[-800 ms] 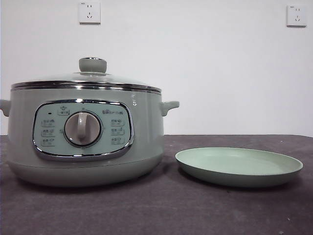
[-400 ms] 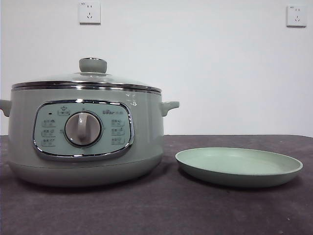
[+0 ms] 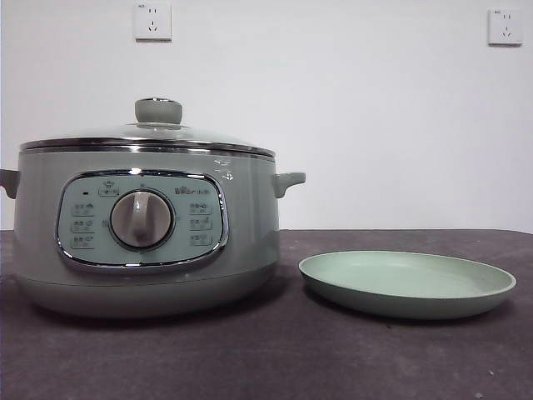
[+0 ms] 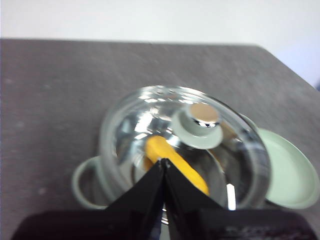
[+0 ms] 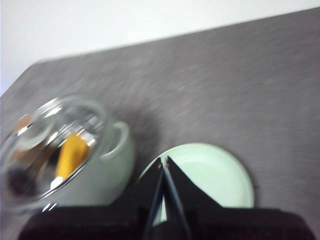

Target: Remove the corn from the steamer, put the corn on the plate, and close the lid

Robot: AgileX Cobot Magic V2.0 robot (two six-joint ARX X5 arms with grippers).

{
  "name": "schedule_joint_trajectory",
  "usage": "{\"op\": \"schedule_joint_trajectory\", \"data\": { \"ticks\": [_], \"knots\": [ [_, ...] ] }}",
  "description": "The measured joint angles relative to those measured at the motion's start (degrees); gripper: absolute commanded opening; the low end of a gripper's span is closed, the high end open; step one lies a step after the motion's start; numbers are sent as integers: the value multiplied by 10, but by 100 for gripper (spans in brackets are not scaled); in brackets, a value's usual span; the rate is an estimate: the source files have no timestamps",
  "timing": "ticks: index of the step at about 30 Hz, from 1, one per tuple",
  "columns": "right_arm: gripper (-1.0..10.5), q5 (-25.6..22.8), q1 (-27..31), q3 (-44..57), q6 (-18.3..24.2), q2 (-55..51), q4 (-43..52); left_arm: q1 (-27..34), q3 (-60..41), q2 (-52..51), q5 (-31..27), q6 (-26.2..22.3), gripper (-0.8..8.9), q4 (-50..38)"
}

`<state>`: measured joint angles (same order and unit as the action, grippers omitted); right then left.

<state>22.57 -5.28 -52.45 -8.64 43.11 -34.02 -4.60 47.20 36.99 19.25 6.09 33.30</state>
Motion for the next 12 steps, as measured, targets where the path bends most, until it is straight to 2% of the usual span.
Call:
{"op": "schedule_joint_trajectory", "data": {
  "ticks": [2, 4, 5, 8, 9, 12],
  "knots": [
    [16, 42, 0, -30, 22, 31, -34, 0, 35, 35, 28, -10, 1, 26],
    [95, 82, 0, -54, 42, 60, -64, 0, 64, 68, 54, -19, 15, 46],
    [174, 96, 0, -62, 52, 73, -73, 0, 76, 83, 64, -21, 74, 54],
    [417, 103, 0, -67, 67, 99, -86, 0, 95, 116, 74, -27, 380, 57],
    [472, 103, 0, -66, 70, 106, -87, 0, 98, 124, 75, -27, 453, 54],
    [492, 103, 0, -67, 72, 119, -88, 0, 99, 143, 76, -27, 471, 42]
  ]
}}
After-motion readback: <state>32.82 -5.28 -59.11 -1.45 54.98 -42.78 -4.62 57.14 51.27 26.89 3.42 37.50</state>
